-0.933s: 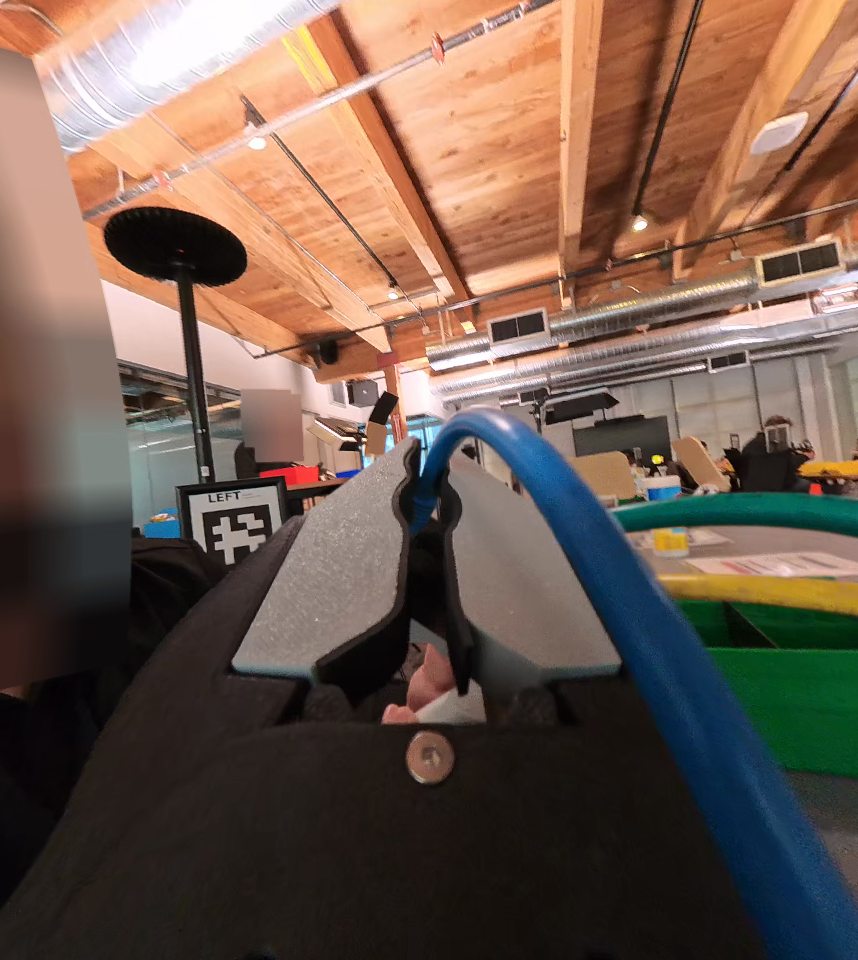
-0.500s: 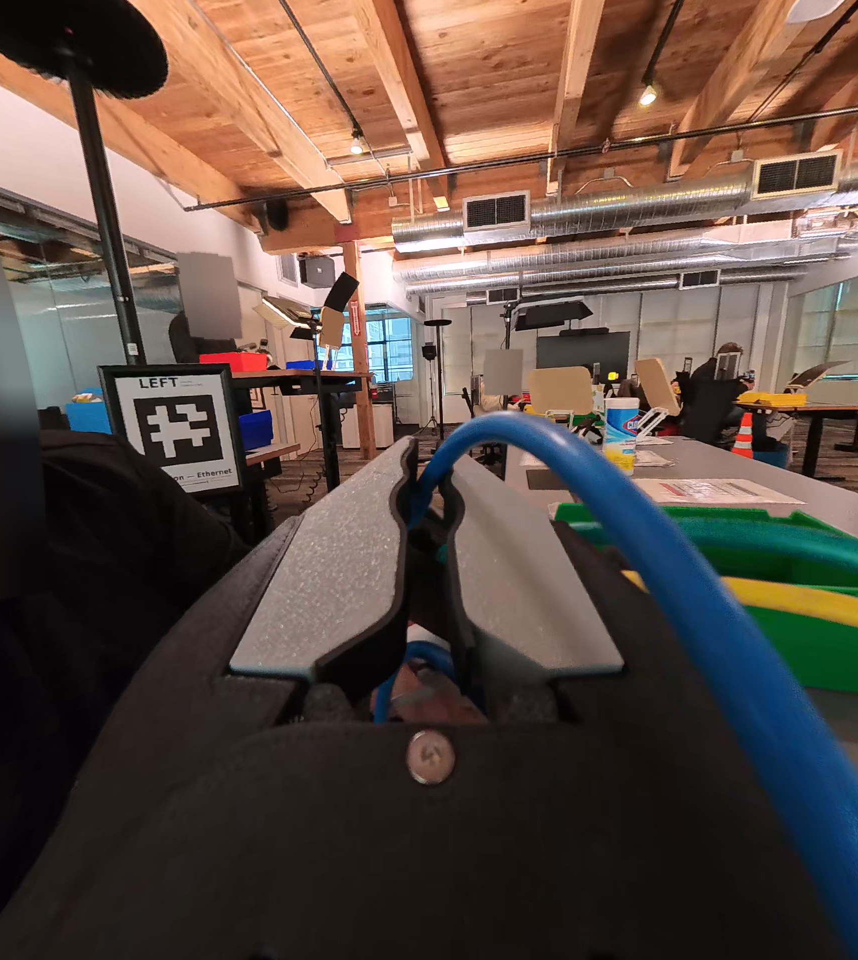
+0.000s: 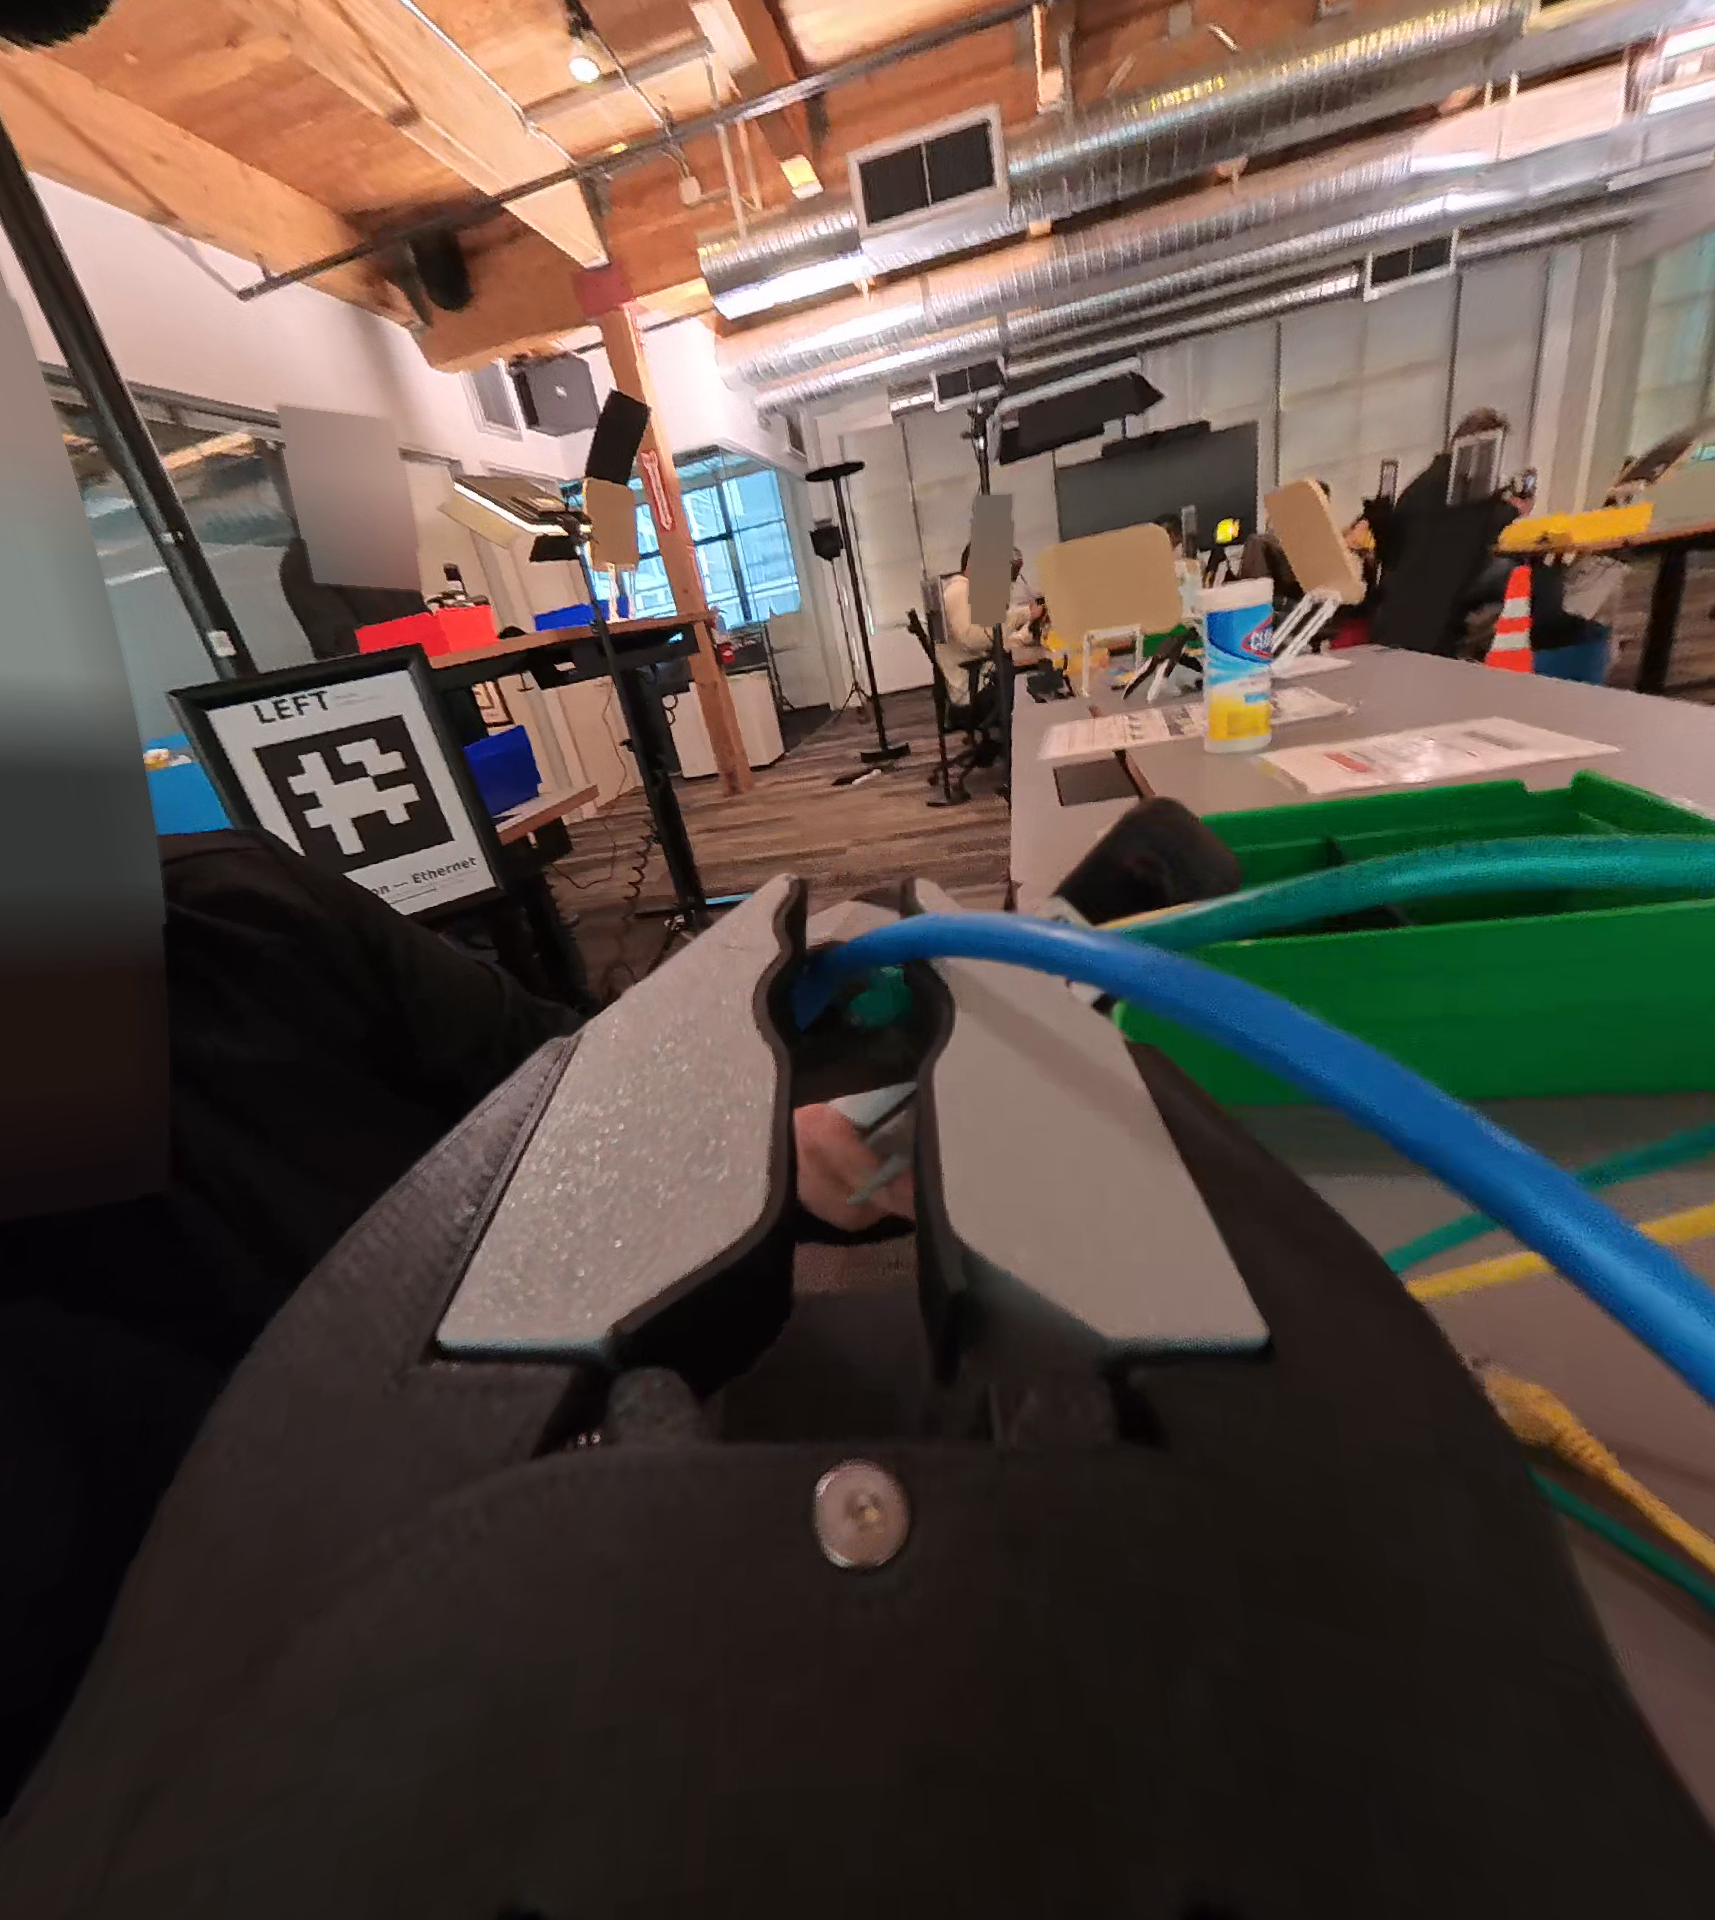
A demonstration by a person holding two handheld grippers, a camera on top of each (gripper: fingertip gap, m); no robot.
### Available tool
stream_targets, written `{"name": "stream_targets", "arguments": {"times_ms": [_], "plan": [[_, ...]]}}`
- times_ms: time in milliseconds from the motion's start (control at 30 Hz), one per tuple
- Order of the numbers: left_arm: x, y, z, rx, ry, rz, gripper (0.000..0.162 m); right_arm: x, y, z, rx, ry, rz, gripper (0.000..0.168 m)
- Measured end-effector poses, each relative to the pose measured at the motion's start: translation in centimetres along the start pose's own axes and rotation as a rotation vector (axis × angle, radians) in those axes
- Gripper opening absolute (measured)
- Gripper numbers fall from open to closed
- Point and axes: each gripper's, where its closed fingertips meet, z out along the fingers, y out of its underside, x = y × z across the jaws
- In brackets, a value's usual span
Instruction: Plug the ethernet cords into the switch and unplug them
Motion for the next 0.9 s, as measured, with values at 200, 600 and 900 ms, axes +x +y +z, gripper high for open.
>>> {"name": "stream_targets", "arguments": {"times_ms": [200,600,900], "plan": [[-1.8,-1.3,-1.5,-0.047,-0.183,0.150,0.039,0.7,1.6,-0.5,-0.092,0.028,0.123,0.027],[-4.0,-2.3,-2.4,-0.114,-0.446,0.389,0.063,4.9,0.7,-1.0,0.044,0.153,0.224,0.000],[-2.6,-4.9,-6.1,-0.230,-0.751,0.892,0.077,6.3,-1.2,-1.3,0.231,0.212,0.318,0.000]]}}
